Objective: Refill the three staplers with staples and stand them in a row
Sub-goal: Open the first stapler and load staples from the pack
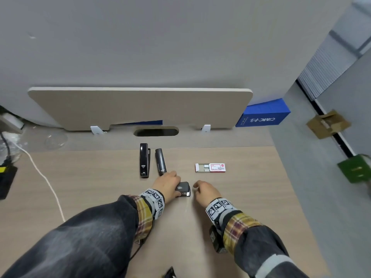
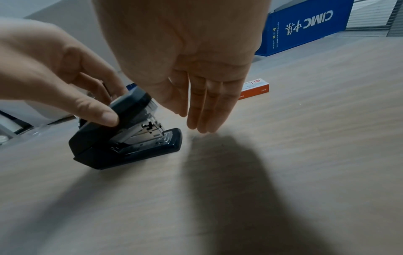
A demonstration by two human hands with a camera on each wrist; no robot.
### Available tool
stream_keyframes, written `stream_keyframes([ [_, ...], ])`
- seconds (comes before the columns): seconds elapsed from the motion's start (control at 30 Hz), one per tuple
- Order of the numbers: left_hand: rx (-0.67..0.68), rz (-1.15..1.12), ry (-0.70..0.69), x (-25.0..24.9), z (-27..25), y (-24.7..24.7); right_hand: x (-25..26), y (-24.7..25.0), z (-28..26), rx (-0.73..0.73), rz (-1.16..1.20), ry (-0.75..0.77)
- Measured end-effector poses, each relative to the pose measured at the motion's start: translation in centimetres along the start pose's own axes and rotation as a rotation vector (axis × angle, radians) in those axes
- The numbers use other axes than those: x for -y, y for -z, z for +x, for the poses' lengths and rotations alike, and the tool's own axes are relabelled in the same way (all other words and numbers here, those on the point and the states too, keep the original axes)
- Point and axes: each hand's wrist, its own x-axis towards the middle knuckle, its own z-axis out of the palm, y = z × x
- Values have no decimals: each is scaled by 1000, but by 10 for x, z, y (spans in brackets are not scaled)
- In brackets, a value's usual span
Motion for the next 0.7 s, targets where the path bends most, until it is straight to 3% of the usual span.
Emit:
stream_keyframes([
  [0.23, 25, 63, 14, -11, 8, -11, -10, -2, 4, 18, 8, -6],
  [0.47, 104, 51, 49, 7, 0, -20, -13, 0, 7, 59, -11, -25],
  [0.6, 115, -126, 170, 13, 2, -11, -6, 6, 15, 64, -13, -7],
  [0.7, 114, -417, 312, 16, 8, -7, -1, 11, 22, 60, -10, -4],
])
